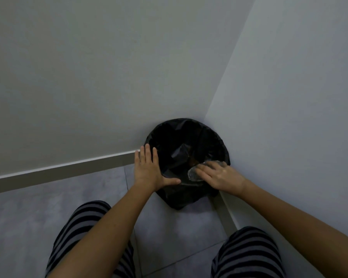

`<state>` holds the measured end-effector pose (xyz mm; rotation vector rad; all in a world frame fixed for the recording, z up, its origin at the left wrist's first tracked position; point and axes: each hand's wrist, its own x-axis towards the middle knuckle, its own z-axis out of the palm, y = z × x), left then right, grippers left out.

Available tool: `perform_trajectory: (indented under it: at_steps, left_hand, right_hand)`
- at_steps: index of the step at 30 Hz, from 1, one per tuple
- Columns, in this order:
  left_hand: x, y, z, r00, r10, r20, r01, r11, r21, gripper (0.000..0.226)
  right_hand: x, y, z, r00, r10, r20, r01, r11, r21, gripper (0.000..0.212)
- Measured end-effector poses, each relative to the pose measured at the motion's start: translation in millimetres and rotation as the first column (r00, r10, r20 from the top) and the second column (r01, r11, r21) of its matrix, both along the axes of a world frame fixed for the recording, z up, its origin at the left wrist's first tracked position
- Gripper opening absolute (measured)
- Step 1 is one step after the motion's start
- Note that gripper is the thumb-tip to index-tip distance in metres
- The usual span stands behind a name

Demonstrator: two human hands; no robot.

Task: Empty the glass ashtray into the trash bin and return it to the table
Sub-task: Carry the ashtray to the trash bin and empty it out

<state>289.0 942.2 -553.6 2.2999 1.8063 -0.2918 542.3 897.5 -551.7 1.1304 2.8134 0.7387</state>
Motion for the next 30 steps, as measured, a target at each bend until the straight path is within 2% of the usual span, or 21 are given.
perform_trajectory:
  at_steps: [3,7,11,15,20,24,28,30]
  left_hand:
    - [1.6,1.1,-0.5,1.000,-0.007,-0.009,0.007,1.000,-0.005,0.139]
    - [-0.5,1.0,-2.2,1.000,-0.004,-0.004,0.004,1.000,-0.010,0.139]
    - [-1.7,1.3,-2.0,1.000,0.007,0.002,-0.007,1.000,-0.008,0.139]
    - [1.1,0.0,-0.2,0.999,0.002,-0.037,-0.002,1.000,-0.004,0.140]
    - [6.1,-0.6,5.4,0.992,0.002,-0.128,-0.001,1.000,0.004,0.139]
    - [6.7,-1.0,7.3,0.987,-0.003,-0.163,0.005,1.000,0.012,0.140]
    - [5.2,-1.6,4.1,0.990,0.009,-0.138,-0.005,1.000,0.026,0.140]
    - [5.7,-3.0,2.4,0.992,0.011,-0.125,-0.007,0.999,0.031,0.139]
  right_hand:
    - [2.7,-2.1,2.0,0.993,-0.064,-0.095,0.071,0.995,0.064,0.029]
    - [4.3,-13.0,-4.3,0.999,0.050,0.001,-0.050,0.997,0.054,0.029]
    - [-2.9,0.3,9.8,0.993,-0.077,-0.091,0.088,0.988,0.124,0.030]
    - [-3.8,-9.4,6.2,0.996,0.070,0.051,-0.075,0.993,0.091,0.031]
    - [5.6,3.7,13.5,0.999,-0.035,0.003,0.034,0.983,0.178,0.029]
    - [8.6,-5.0,10.2,0.992,0.104,0.074,-0.117,0.971,0.210,0.026]
    - [2.0,7.7,13.4,0.997,0.048,-0.053,-0.030,0.955,0.295,0.022]
    - [-0.6,4.5,10.3,0.996,0.079,-0.041,-0.064,0.953,0.296,0.021]
